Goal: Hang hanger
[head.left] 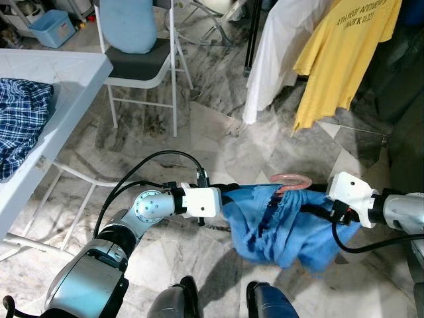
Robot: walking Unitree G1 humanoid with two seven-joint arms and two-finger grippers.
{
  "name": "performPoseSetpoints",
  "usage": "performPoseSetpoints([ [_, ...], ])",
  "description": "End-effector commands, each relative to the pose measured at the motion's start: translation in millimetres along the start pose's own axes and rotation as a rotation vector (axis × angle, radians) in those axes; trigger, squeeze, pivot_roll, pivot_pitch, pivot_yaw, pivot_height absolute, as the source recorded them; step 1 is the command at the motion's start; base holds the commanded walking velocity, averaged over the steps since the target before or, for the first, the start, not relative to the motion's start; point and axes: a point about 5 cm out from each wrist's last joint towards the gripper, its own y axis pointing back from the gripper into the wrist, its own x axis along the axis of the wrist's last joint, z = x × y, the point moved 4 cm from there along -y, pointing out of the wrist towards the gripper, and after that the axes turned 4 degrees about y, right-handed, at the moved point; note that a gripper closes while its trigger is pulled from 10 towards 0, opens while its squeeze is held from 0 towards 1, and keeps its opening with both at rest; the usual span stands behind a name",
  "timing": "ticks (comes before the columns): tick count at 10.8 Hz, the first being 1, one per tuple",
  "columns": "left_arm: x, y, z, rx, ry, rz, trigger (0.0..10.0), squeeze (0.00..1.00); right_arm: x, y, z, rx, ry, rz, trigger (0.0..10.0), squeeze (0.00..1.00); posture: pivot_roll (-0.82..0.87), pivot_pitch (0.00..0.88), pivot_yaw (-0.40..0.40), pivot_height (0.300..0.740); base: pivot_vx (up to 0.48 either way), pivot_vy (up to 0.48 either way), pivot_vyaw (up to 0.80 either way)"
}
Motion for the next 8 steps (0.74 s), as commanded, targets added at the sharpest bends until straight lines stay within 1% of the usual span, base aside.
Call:
performPoseSetpoints([
  [1,0,0.9,2.9,-0.014,-0.016,0.001,0.0,0.00,7,2.8,2.6,0.019,-0.008,0.030,0.0,0.00,-0.30,0.222,0.129,0.740,0.000,0.000,0.00],
  [2,-1,1.2,1.8,-0.012,-0.018,-0.003,0.0,0.00,8,5.4,2.1,0.036,-0.021,0.045,0.0,0.00,-0.30,0.223,0.128,0.740,0.000,0.000,0.00],
  [5,-3,3.1,1.2,-0.014,-0.023,-0.014,0.0,0.00,6,11.5,-4.3,0.085,-0.030,0.032,0.0,0.00,-0.30,0.225,0.132,0.740,0.000,0.000,0.00],
  [7,-2,1.6,1.4,-0.014,-0.024,-0.012,0.0,0.00,0,12.4,-13.8,0.141,-0.044,0.009,0.0,0.00,-0.30,0.226,0.133,0.740,0.000,0.000,0.00],
  [8,-1,1.4,1.2,-0.013,-0.025,-0.010,0.0,0.00,-2,10.2,-18.9,0.160,-0.043,-0.002,0.0,0.00,-0.30,0.227,0.134,0.740,0.000,0.000,0.00],
])
